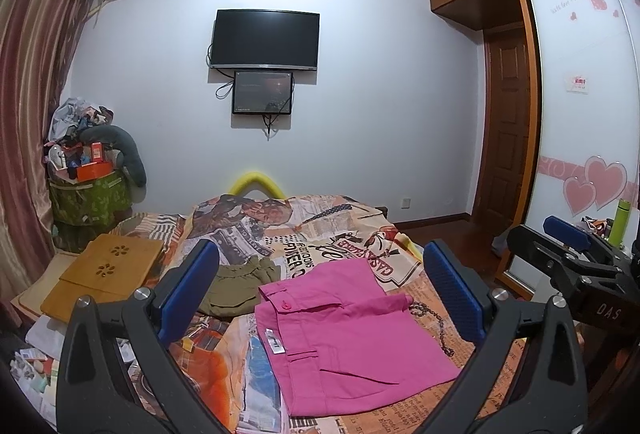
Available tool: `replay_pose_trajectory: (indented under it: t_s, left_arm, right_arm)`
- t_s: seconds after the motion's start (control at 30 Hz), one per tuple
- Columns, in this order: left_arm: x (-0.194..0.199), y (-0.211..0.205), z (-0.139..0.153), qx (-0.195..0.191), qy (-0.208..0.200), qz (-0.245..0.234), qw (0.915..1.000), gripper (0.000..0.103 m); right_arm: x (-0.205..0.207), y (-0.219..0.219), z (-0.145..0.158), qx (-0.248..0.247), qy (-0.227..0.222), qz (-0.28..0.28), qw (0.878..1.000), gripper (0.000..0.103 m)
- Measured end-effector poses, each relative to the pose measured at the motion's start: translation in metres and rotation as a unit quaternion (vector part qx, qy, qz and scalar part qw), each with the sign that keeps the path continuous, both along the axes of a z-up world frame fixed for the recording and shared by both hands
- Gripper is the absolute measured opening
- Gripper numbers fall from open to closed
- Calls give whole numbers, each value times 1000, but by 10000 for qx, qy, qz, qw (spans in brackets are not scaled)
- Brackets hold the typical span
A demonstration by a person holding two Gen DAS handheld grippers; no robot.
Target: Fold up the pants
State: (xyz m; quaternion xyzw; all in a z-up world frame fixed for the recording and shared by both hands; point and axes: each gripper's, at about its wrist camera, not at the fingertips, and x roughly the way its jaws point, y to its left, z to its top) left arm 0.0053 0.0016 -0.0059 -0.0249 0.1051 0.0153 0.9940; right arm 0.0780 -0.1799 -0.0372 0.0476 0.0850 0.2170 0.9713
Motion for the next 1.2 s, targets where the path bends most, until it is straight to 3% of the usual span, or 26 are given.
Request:
replay_pose_trajectory:
  t_s: [1.2]
  left_arm:
    - [2,-1,-1,6,54,-18,10000,103]
  right_arm:
    - [0,2,1,-34,15,5,10000,103]
